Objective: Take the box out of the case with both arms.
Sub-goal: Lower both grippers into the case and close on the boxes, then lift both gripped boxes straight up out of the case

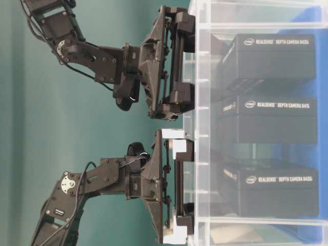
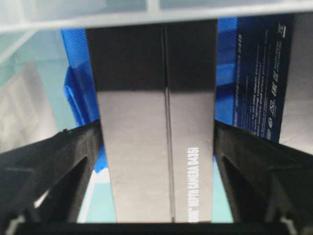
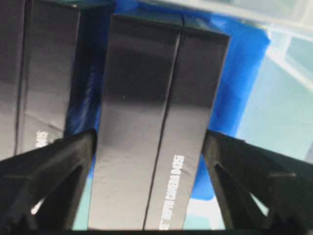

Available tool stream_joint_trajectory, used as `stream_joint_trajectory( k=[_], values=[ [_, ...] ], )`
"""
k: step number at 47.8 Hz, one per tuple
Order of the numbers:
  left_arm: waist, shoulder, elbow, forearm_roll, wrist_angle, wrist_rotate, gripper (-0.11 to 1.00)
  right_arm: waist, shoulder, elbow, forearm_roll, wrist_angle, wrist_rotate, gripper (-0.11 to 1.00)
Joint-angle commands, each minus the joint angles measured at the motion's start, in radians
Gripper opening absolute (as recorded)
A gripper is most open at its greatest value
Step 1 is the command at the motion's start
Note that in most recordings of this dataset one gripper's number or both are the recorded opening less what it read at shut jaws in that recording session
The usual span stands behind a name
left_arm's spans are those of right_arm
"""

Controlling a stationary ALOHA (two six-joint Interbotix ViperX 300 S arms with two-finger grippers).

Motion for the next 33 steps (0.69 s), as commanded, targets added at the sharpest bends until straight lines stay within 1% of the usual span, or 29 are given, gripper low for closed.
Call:
stream_joint_trajectory(
  k=[1, 2, 3, 5, 6, 14, 33],
  values=[
    [0.009, -0.017, -0.003, -0.002, 0.0, 0.003, 0.7, -0.015, -0.006, 0.008, -0.009, 0.015, 0.014, 0.86],
    [0.009, -0.017, -0.003, -0.002, 0.002, 0.003, 0.64, -0.015, -0.006, 0.012, -0.009, 0.015, 0.018, 0.82],
    [0.009, -0.017, -0.003, -0.005, 0.002, 0.002, 0.62, -0.015, -0.006, 0.015, -0.009, 0.015, 0.023, 0.78],
    [0.011, -0.017, -0.003, -0.009, 0.0, 0.002, 0.62, -0.015, -0.009, 0.021, -0.009, 0.015, 0.031, 0.68],
    [0.009, -0.017, -0.005, -0.011, 0.002, 0.003, 0.62, -0.015, -0.011, 0.025, -0.009, 0.014, 0.034, 0.65],
    [0.011, -0.021, -0.009, -0.012, 0.008, 0.0, 0.62, -0.012, -0.02, 0.037, -0.006, -0.006, 0.041, 0.65],
    [0.006, -0.028, -0.023, -0.014, 0.014, -0.003, 0.62, -0.012, -0.021, 0.009, -0.006, -0.014, 0.043, 0.65]
  ],
)
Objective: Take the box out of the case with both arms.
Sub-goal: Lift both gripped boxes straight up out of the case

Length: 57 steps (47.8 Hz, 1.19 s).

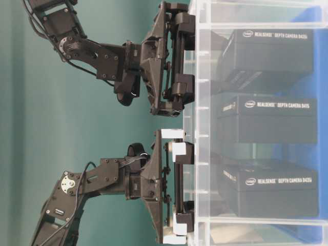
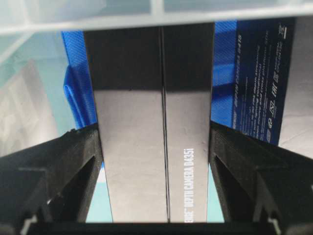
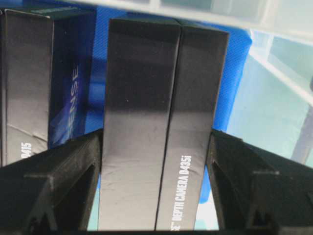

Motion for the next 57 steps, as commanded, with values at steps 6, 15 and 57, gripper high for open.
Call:
stream_joint_trajectory(
  k=[6, 15, 57],
  values=[
    [0.002, -0.031, -0.055, -0.002, 0.02, 0.0, 0.62, -0.008, -0.025, -0.028, -0.003, 0.008, 0.002, 0.65],
    [-0.002, -0.046, -0.094, -0.002, 0.075, 0.003, 0.62, -0.008, -0.048, -0.063, -0.008, 0.025, 0.003, 0.65],
    [-0.032, -0.123, -0.476, -0.002, 0.433, 0.005, 0.62, 0.017, -0.15, -0.365, -0.109, 0.347, -0.012, 0.65]
  ],
)
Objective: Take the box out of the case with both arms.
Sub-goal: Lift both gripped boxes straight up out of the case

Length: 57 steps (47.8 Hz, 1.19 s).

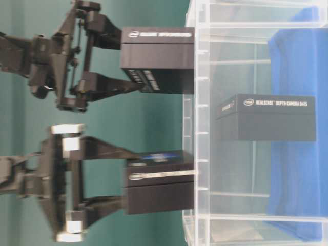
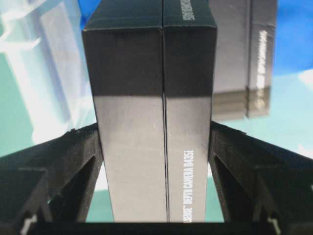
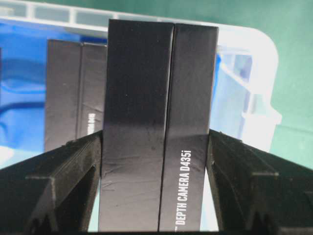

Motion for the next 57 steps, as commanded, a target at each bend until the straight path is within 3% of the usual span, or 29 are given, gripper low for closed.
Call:
stream_joint_trajectory(
  k=[1, 26, 57],
  values=[
    [-0.003, -0.044, -0.089, 0.0, 0.035, 0.002, 0.62, 0.005, -0.037, -0.061, -0.009, 0.023, -0.002, 0.65],
    [-0.006, -0.015, -0.288, 0.0, 0.195, 0.006, 0.62, 0.029, -0.037, -0.242, -0.031, 0.19, -0.031, 0.65],
    [-0.005, -0.008, -0.304, 0.0, 0.201, 0.012, 0.62, 0.034, -0.037, -0.252, -0.031, 0.193, -0.034, 0.65]
  ],
)
